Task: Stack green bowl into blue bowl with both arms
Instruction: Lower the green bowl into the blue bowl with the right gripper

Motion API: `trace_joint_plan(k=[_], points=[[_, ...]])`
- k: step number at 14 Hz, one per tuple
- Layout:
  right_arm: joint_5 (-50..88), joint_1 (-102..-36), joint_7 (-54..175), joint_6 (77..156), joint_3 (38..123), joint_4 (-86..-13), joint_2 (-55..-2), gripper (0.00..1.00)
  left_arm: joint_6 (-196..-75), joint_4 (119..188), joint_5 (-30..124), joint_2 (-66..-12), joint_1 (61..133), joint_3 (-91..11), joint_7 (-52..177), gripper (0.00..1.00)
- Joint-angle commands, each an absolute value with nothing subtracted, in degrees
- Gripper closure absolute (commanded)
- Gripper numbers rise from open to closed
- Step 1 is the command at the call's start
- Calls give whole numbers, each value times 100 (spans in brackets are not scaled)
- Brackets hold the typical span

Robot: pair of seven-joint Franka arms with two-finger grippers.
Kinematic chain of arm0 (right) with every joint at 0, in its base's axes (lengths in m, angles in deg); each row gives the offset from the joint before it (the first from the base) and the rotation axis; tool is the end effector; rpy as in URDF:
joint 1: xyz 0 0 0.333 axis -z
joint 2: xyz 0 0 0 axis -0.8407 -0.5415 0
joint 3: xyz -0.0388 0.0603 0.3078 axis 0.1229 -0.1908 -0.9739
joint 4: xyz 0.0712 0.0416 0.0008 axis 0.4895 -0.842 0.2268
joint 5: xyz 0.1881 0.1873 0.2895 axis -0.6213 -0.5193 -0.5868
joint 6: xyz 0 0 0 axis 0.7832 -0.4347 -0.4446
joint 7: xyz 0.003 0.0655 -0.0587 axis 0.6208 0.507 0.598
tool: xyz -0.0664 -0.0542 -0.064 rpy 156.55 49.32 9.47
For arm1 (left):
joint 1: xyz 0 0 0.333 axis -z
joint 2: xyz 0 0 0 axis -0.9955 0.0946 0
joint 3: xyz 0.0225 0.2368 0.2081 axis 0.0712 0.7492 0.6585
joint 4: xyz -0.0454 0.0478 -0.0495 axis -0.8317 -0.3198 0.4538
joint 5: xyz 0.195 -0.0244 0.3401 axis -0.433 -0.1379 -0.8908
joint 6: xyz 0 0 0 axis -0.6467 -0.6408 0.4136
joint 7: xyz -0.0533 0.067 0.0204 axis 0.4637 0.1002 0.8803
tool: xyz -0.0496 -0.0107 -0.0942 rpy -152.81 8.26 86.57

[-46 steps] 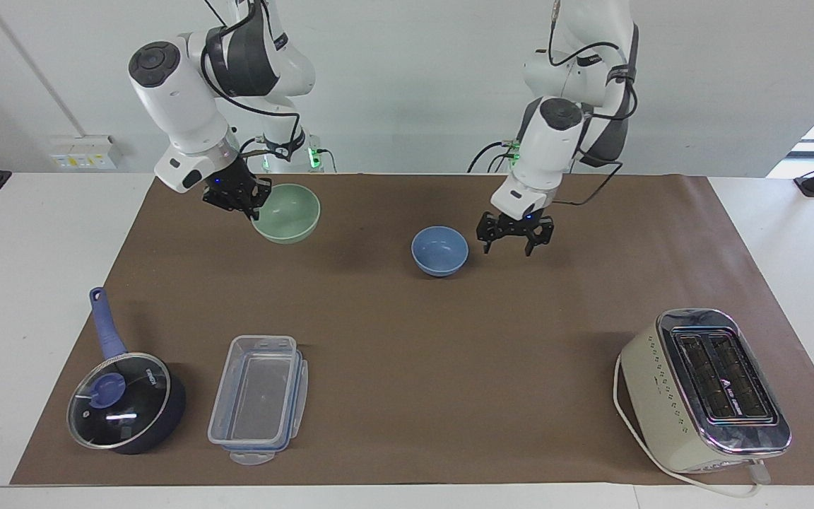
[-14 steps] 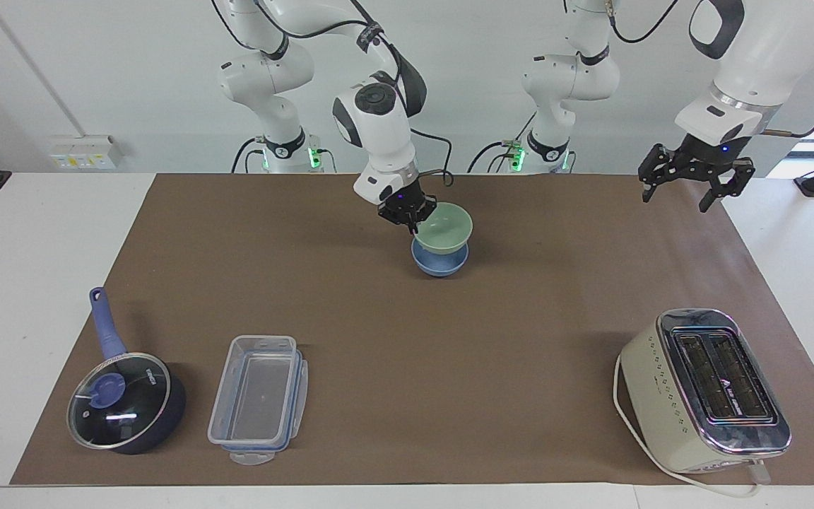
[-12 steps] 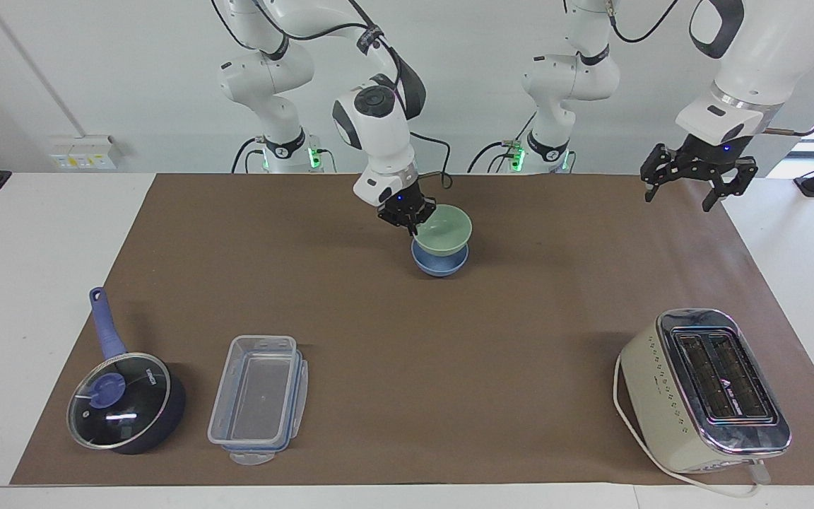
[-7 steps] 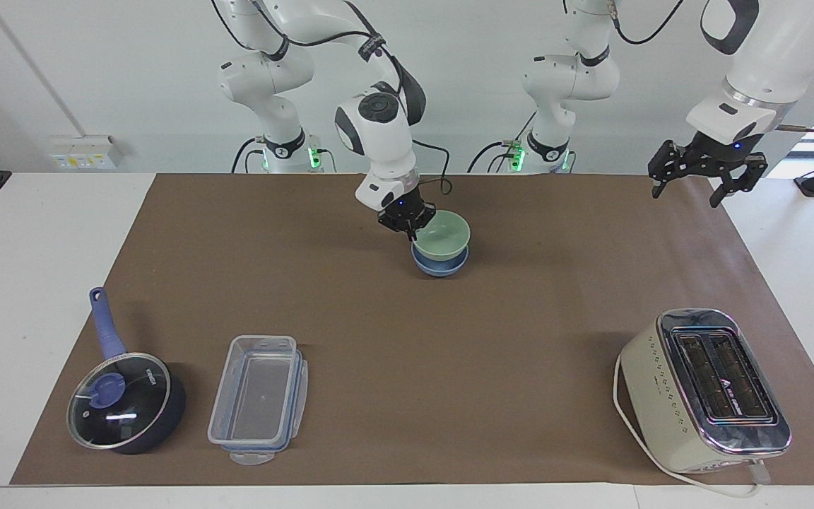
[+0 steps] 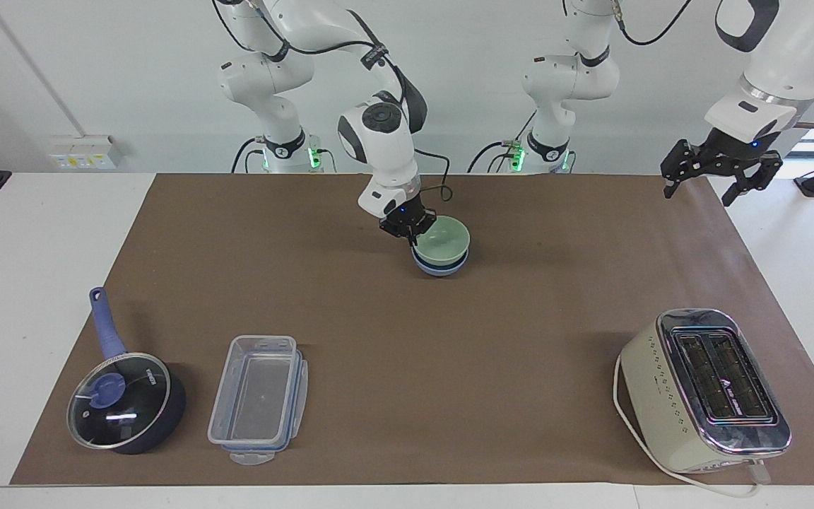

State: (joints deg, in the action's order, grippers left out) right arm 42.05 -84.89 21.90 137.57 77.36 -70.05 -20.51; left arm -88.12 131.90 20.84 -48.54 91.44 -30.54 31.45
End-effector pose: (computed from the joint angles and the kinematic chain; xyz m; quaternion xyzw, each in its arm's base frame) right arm 0.4492 0.3473 0.3529 -0.9960 -0.0141 -0.0222 0.0849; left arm 0.5583 -0.0022 0.6398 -0.9902 0.1376 -0.0224 0.0089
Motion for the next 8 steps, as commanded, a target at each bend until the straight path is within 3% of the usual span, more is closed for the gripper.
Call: trace_joint_plan(k=[1, 2, 7, 8], points=[[4306, -8517, 2172, 13880, 7753, -7056, -2041, 100, -8706, 13055, 2174, -4803, 9072, -3102, 3384, 0], [4306, -8517, 2172, 13879, 7753, -7056, -2041, 99, -8697, 13055, 2174, -4803, 9072, -3102, 3385, 0], [4332, -8508, 2163, 13871, 7761, -6951, -2129, 63, -8715, 13046, 2157, -4803, 9081, -3120, 3385, 0], [4332, -8499, 2163, 13862, 7770, -6898, -2129, 52, -8715, 13046, 2157, -4811, 9090, -3120, 3385, 0]])
